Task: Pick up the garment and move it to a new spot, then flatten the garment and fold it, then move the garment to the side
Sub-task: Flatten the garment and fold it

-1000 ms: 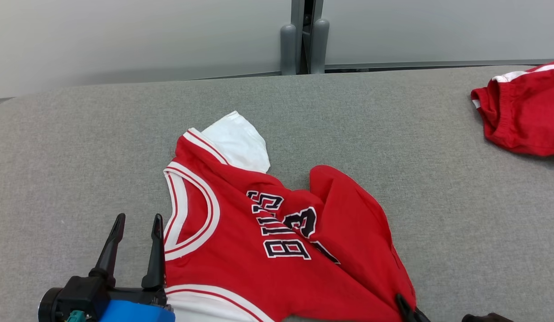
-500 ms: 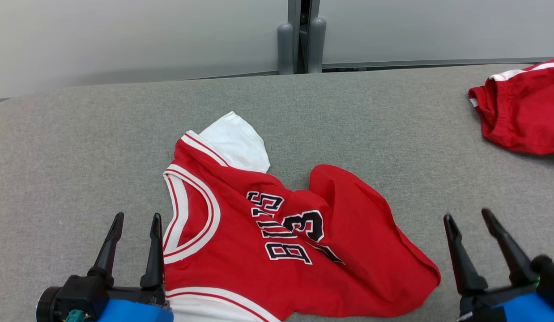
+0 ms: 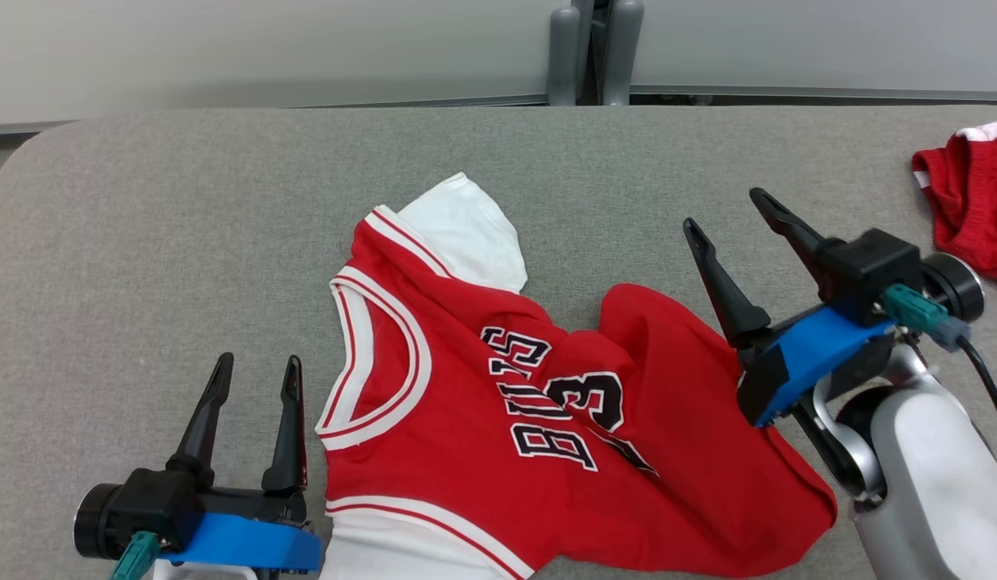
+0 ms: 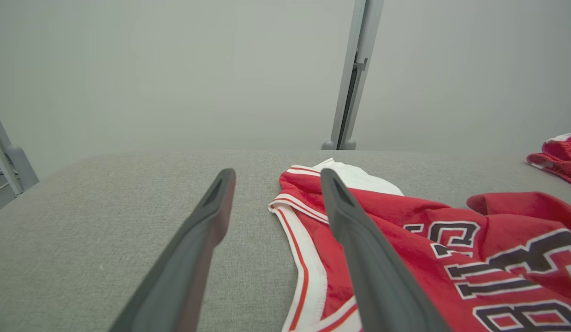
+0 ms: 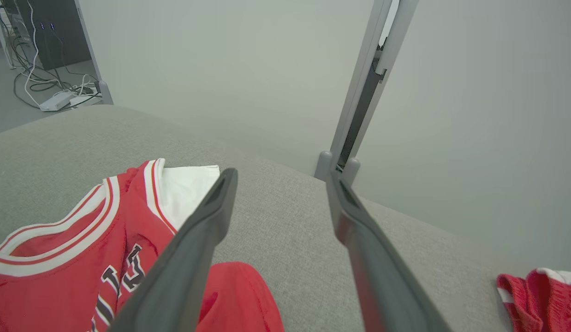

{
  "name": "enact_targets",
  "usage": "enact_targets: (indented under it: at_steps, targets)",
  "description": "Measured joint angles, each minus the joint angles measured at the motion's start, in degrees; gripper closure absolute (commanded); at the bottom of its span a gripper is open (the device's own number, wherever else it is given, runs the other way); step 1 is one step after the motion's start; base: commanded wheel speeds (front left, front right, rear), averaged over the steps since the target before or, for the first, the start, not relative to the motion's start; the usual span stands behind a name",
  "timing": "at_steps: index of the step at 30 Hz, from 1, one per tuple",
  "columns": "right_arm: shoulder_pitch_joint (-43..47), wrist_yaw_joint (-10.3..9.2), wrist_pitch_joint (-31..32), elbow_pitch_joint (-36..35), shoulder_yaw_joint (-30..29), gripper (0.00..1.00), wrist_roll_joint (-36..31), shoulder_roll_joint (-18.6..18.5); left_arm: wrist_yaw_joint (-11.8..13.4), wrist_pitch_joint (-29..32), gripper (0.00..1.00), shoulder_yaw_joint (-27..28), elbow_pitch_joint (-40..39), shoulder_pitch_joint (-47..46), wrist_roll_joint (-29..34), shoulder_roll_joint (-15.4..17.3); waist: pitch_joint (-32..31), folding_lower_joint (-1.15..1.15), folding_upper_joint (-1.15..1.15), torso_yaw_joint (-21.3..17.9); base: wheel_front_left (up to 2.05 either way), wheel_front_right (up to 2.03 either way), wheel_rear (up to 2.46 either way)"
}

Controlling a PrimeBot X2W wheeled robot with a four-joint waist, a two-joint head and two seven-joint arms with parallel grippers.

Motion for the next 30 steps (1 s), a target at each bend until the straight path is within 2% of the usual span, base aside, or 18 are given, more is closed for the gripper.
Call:
enact_targets:
  at_steps: [6,12,16,21,22,23,24,27,30]
  targets:
    - [-6.88,0.0,1.42,13.28,5.05,0.0,0.59,-0.8,-0.02,0.01,0.0,-0.9,0.36,-1.4,-0.25,-0.03,1.56,0.0,0.0,2.13,0.0,0.0,0.0]
    - [-9.3,0.0,5.19,25.58,9.47,0.0,1.57,-2.44,-0.02,0.01,0.0,-1.49,0.85,-2.15,-0.53,-0.03,2.55,0.0,0.0,4.11,0.0,0.0,0.0]
    - [-9.22,0.0,8.29,29.86,12.38,0.0,4.1,-3.31,0.0,0.01,0.0,-1.37,1.07,-2.19,-0.7,-0.03,2.43,0.0,0.0,4.57,0.0,0.0,0.0]
    - [-8.74,-0.01,12.34,30.94,15.84,0.0,7.38,-4.37,0.07,0.01,0.0,-1.26,1.14,-2.09,-0.71,-0.04,1.99,0.0,0.0,4.26,0.0,0.0,0.0]
    - [-8.74,-0.02,13.28,30.92,16.44,0.13,8.12,-4.64,0.07,0.01,0.0,-1.32,1.14,-2.09,-0.73,-0.04,1.92,0.0,0.0,4.19,0.0,0.0,0.0]
    - [-8.74,-0.03,13.73,30.54,17.08,0.65,8.94,-4.82,0.12,0.01,0.0,-1.4,1.15,-2.09,-0.78,-0.03,1.85,0.0,0.0,4.12,0.0,0.0,0.0]
    - [-8.73,-0.04,13.51,30.18,17.12,1.0,10.14,-4.79,0.23,0.01,0.0,-1.45,1.15,-2.09,-0.79,-0.05,1.8,0.0,0.0,4.03,0.0,0.0,0.0]
    - [-8.69,0.01,12.51,29.47,17.74,1.0,11.59,-4.75,0.42,0.01,0.0,-1.44,1.19,-2.09,-0.87,-0.05,1.46,0.0,0.0,3.65,0.0,0.0,0.0]
    - [-8.92,0.01,7.75,28.29,16.15,1.0,11.09,-4.75,0.52,0.01,0.0,-1.25,1.34,-1.77,-0.87,-0.05,0.79,0.0,0.0,3.17,0.0,0.0,0.0]
